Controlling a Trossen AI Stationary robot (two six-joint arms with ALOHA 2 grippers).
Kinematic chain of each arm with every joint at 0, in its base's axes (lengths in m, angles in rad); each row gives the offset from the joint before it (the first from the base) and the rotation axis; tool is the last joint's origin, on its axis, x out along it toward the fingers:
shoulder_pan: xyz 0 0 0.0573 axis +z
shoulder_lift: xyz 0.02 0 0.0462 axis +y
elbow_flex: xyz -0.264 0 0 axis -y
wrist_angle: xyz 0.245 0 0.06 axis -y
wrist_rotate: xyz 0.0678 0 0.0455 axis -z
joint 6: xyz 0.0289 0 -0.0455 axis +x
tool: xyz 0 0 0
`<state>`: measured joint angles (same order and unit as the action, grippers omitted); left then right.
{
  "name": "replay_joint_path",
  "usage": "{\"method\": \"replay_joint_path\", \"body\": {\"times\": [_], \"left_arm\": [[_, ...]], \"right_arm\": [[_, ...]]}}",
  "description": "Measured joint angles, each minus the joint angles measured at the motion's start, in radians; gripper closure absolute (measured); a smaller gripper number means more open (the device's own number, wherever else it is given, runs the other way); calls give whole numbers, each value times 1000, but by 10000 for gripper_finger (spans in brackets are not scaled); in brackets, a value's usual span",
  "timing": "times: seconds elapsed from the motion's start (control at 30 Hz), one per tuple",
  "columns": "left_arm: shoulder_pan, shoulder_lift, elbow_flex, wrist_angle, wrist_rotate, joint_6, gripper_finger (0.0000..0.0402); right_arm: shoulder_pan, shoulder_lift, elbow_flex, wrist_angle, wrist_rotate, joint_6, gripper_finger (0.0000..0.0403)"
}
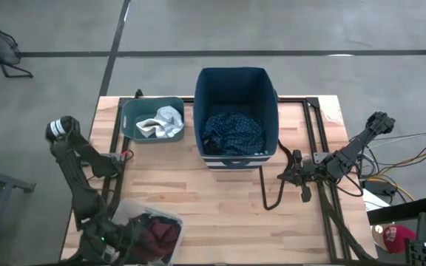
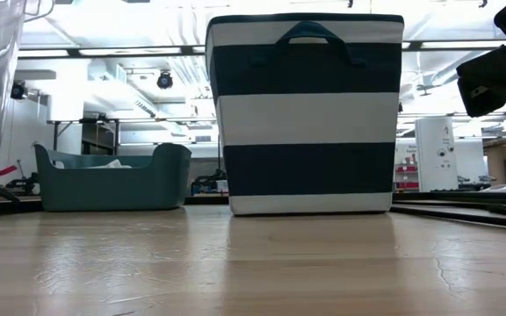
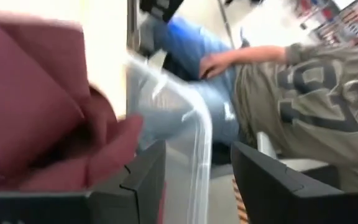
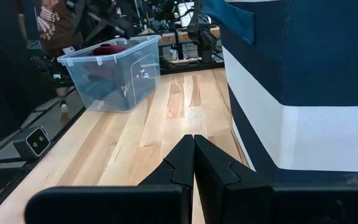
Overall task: Pick & Place Cloths
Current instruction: Return to Home Position
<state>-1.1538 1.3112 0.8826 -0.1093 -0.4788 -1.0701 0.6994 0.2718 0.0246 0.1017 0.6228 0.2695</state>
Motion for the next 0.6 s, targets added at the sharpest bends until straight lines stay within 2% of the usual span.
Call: {"method": "replay_joint_path", "body": {"times": [0.1, 0.17, 0.23, 0.33, 0.4, 0.47, 0.6], "left_arm": [[1, -51, -2, 0, -72, 80, 215], [2, -83, -3, -4, -158, 162, 215], [2, -108, -3, 0, -292, 256, 215], [7, -121, -3, -3, -551, 411, 215], [31, -120, -6, -4, -653, 489, 216], [84, -123, -9, -5, -616, 558, 221], [254, -138, -21, -4, -332, 637, 248]], "right_arm": [[0, 0, 0, 0, 0, 0, 394], [0, 0, 0, 0, 0, 0, 394], [0, 0, 0, 0, 0, 0, 394], [0, 0, 0, 0, 0, 0, 394], [0, 0, 0, 0, 0, 0, 394], [0, 0, 0, 0, 0, 0, 394], [0, 0, 0, 0, 0, 0, 394]]}}
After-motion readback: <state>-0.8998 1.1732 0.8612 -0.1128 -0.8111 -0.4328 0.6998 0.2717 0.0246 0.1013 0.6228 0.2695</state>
